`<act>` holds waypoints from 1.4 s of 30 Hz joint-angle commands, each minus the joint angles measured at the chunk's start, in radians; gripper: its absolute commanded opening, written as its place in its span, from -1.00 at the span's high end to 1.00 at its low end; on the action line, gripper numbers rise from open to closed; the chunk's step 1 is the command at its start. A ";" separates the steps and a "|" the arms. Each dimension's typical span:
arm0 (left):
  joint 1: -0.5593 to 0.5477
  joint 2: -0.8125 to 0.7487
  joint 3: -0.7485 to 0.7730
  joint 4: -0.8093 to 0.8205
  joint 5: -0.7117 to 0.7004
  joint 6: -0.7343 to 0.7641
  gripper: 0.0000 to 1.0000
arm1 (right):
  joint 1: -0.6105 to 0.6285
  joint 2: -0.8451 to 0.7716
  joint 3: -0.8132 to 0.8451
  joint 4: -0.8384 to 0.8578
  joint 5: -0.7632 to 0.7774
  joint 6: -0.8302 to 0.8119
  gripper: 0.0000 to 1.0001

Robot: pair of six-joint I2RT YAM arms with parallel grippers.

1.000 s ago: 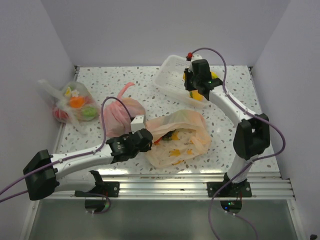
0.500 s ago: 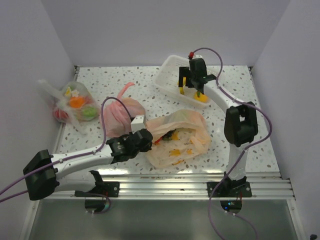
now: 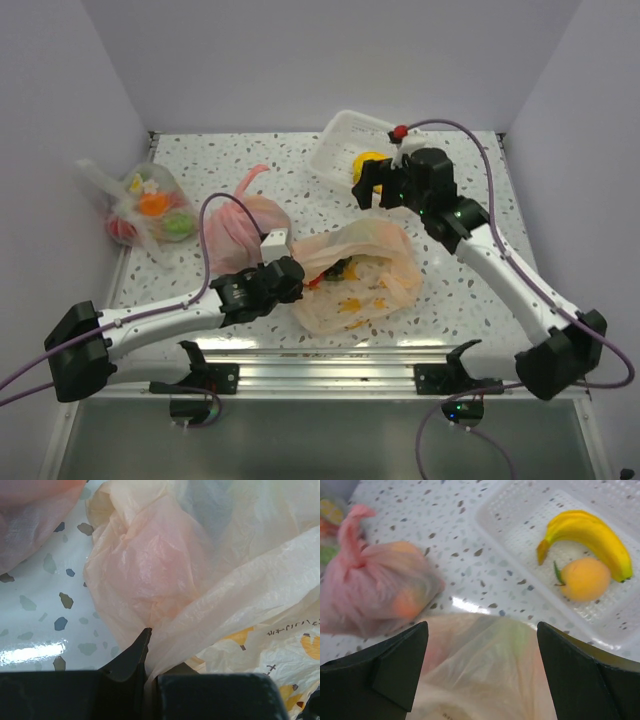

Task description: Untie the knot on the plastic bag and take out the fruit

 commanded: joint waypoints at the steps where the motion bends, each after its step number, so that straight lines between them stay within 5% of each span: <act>1: -0.005 -0.025 0.058 -0.008 -0.029 -0.014 0.84 | 0.095 -0.159 -0.138 -0.054 -0.074 0.030 -0.84; 7: -0.005 -0.028 0.079 -0.042 -0.048 -0.020 0.84 | 0.218 -0.410 -0.419 0.001 -0.118 0.193 -0.81; 13: -0.004 -0.019 0.090 -0.059 -0.046 -0.031 0.84 | 0.307 -0.436 -0.617 0.155 -0.142 0.311 -0.78; 30: -0.004 -0.023 0.084 -0.099 -0.017 -0.069 0.89 | 0.370 0.007 -0.599 0.629 -0.075 0.290 -0.85; 42: -0.008 -0.022 0.070 -0.094 0.000 -0.075 0.91 | 0.397 0.251 -0.516 0.770 -0.058 0.254 -0.97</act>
